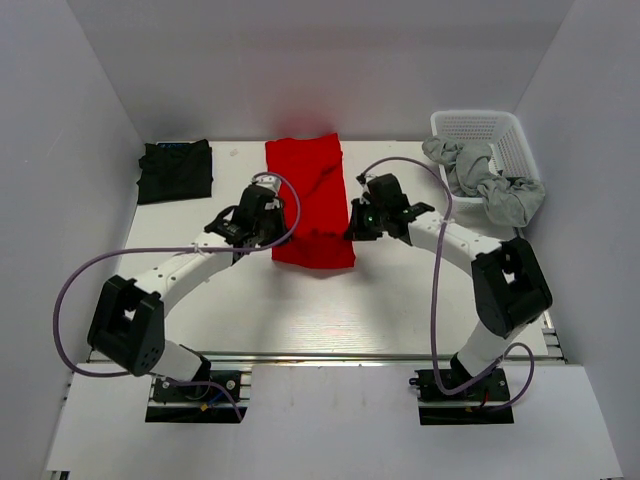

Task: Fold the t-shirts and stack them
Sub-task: Fold the folded rectangular tshirt in 1/3 of the way

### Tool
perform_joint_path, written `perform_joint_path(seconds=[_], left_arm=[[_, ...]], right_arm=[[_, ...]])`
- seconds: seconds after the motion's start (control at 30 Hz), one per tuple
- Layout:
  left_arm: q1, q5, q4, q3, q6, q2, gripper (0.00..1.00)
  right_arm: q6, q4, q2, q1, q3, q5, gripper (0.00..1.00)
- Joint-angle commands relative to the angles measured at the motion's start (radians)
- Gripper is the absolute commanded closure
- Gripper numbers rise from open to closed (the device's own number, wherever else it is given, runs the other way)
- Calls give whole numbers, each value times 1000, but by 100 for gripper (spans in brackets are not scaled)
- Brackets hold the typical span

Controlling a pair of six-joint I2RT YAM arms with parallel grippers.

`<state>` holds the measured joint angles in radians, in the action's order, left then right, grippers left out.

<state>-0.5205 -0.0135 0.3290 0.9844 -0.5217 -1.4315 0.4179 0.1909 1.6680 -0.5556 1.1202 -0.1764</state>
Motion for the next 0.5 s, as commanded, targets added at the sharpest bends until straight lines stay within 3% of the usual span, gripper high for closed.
perform_joint_path(seconds=[0.0, 0.47], left_arm=[[28, -60, 36, 65, 17, -27, 100], [157, -14, -2, 284, 77, -265, 100]], right_arm=[[-5, 21, 42, 17, 116, 43, 100], [-94, 84, 254, 89, 460, 52, 100]])
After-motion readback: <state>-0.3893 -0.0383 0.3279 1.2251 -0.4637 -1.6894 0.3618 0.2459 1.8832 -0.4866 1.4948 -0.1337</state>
